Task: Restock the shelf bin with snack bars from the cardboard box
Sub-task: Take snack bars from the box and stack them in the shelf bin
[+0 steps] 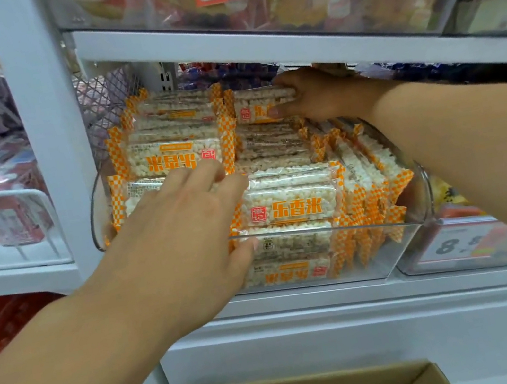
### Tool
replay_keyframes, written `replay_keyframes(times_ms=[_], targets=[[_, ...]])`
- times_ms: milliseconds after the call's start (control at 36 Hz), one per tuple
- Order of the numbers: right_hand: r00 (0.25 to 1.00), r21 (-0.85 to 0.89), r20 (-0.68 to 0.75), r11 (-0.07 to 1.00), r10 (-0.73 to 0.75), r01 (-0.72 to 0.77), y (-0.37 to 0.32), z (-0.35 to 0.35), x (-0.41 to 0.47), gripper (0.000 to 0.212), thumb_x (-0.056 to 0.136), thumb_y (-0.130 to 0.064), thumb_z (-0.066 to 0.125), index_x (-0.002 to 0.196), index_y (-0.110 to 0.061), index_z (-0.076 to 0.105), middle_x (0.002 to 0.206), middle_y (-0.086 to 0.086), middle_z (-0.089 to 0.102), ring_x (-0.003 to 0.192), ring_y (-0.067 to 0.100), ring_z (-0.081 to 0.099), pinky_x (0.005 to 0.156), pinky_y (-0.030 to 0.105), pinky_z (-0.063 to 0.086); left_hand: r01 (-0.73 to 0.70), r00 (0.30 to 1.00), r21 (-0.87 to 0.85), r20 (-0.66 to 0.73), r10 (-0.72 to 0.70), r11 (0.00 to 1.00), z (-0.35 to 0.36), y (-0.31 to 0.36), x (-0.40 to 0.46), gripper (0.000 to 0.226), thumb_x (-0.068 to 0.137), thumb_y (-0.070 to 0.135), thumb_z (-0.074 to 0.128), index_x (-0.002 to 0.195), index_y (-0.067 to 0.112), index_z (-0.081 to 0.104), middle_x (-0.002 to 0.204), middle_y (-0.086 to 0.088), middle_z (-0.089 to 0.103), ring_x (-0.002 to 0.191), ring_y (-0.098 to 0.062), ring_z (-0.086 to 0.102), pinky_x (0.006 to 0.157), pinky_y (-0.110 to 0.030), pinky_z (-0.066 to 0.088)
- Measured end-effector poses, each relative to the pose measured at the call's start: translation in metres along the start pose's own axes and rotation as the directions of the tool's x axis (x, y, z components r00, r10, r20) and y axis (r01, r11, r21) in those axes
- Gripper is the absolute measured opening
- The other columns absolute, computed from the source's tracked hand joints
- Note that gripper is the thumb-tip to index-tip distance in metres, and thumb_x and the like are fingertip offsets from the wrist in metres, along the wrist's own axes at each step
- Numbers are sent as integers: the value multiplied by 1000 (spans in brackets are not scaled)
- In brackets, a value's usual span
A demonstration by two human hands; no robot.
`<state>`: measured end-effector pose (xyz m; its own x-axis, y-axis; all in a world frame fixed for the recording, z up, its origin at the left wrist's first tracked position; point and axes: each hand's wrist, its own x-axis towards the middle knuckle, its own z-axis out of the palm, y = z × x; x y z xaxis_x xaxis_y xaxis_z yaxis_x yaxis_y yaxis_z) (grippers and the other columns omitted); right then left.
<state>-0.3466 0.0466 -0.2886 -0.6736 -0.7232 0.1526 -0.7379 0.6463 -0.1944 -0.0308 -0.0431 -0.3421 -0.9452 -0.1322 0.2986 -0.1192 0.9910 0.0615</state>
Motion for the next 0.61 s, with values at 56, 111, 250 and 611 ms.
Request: replay_keyframes(times_ms=[56, 111, 250, 611], targets=[[1000, -8, -23, 1000, -18, 18, -1, 0, 2, 85, 92, -54, 64, 159, -19, 25, 163, 1, 28, 145, 22, 35, 112, 27, 30, -2, 1000, 0, 12, 2, 1000, -1, 1, 0, 64, 84, 62, 34, 139, 30, 43, 136, 6, 42, 124, -21, 42, 98, -47, 47], [1000, -9, -5, 1000, -10, 10, 1, 3, 6, 85, 92, -55, 63, 159, -21, 23, 164, 0, 25, 147, 22, 32, 115, 28, 28, -8, 1000, 5, 15, 8, 1000, -1, 1, 0, 69, 80, 62, 35, 141, 31, 41, 138, 6, 40, 126, -21, 40, 100, -46, 46], [996, 72, 71, 995, 60, -65, 7, 8, 11, 90, 87, -70, 57, 159, -30, 21, 166, -5, 20, 151, 19, 22, 123, 39, 22, -10, 1000, 4, 14, 10, 1000, 0, 0, -1, 70, 80, 61, 36, 144, 31, 38, 144, 6, 37, 131, -20, 37, 102, -46, 45], [997, 174, -27, 983, 71, -66, 4, -2, -7, 86, 90, -55, 65, 159, -30, 20, 164, -2, 24, 146, 22, 33, 102, 23, 30, -15, 1000, 8, 9, 15, 1000, -2, -1, 1, 67, 80, 60, 36, 142, 32, 40, 136, 8, 41, 124, -18, 40, 99, -42, 45]])
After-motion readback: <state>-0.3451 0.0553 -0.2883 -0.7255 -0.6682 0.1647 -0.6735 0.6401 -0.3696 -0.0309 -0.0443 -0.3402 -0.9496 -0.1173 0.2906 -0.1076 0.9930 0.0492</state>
